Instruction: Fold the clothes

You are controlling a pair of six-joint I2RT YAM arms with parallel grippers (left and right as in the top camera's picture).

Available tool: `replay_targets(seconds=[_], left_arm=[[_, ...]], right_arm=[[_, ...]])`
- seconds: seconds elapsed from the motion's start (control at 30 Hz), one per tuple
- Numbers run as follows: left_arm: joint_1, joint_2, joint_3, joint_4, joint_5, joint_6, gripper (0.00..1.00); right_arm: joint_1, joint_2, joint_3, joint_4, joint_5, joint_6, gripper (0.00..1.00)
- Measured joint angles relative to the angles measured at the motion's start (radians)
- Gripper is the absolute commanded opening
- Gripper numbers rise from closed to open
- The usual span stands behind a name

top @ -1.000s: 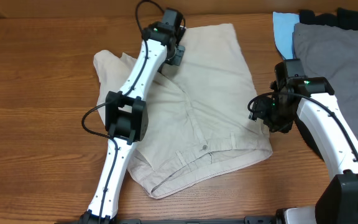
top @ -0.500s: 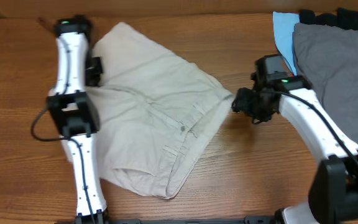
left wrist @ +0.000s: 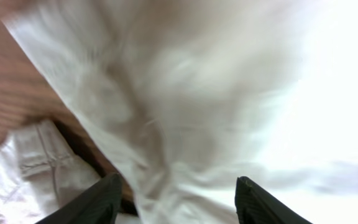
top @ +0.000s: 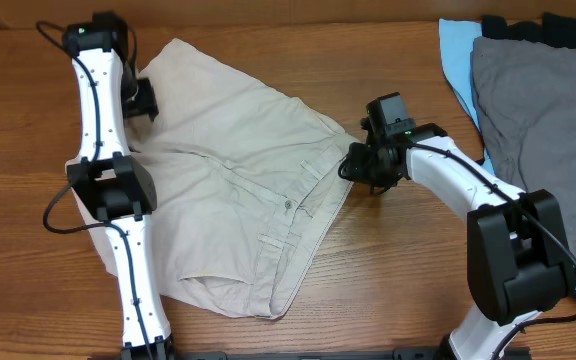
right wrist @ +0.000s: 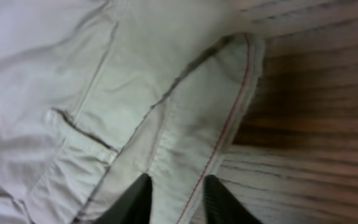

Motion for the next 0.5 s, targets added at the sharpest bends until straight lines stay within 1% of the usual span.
replay_targets(seconds=[0.03,0.07,0.2,0.33,0.5], left_arm=[[-0.008,-0.004,0.029,0.0,0.003,0.003,0.67],[-0.018,-0.013,0.053,0.001,0.005,0.006,0.69],[-0.046,-0.085,0.125,0.023,0.017,0.02,0.77],[-0.065,-0.2,0.148,0.056,0.045,0.051,0.81],[-0.082,-0.309,0.167,0.086,0.089,0.116,0.84]], right_arm=[[0.005,0.0,0.0,0.008,0.0,-0.005,0.07],[0.014,0.0,0.001,0.016,0.001,-0.015,0.04],[0.05,0.004,0.001,0.035,0.003,-0.03,0.04],[0.079,0.037,0.001,0.029,0.003,-0.051,0.04],[0.079,0.063,0.001,0.011,0.015,-0.077,0.04]])
